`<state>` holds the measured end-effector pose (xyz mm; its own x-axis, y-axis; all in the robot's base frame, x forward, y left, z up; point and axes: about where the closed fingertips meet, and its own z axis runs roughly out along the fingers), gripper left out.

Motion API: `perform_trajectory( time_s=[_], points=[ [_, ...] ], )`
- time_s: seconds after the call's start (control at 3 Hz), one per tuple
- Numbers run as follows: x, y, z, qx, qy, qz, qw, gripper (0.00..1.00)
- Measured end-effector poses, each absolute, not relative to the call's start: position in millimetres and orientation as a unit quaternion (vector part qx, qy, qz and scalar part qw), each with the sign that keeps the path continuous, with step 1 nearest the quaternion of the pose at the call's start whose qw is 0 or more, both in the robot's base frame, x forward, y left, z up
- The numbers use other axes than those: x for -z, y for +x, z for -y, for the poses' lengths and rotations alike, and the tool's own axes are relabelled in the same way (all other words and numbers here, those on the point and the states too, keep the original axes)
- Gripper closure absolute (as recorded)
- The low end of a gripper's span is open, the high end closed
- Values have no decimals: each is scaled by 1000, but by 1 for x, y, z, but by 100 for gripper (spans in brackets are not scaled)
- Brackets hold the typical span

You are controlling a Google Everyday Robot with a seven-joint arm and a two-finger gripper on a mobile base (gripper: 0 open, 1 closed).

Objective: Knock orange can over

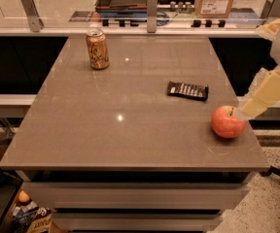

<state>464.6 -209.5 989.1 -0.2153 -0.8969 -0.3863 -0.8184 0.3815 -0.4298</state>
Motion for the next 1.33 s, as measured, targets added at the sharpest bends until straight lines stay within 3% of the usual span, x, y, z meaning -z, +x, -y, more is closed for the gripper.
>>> perform_trajectory(
  time_s=[0.67, 1.33],
  points=[
    [-995, 518, 195, 60, -515, -738, 432, 0],
    [-1006, 558, 177, -15, -464, -693, 552, 0]
  ],
)
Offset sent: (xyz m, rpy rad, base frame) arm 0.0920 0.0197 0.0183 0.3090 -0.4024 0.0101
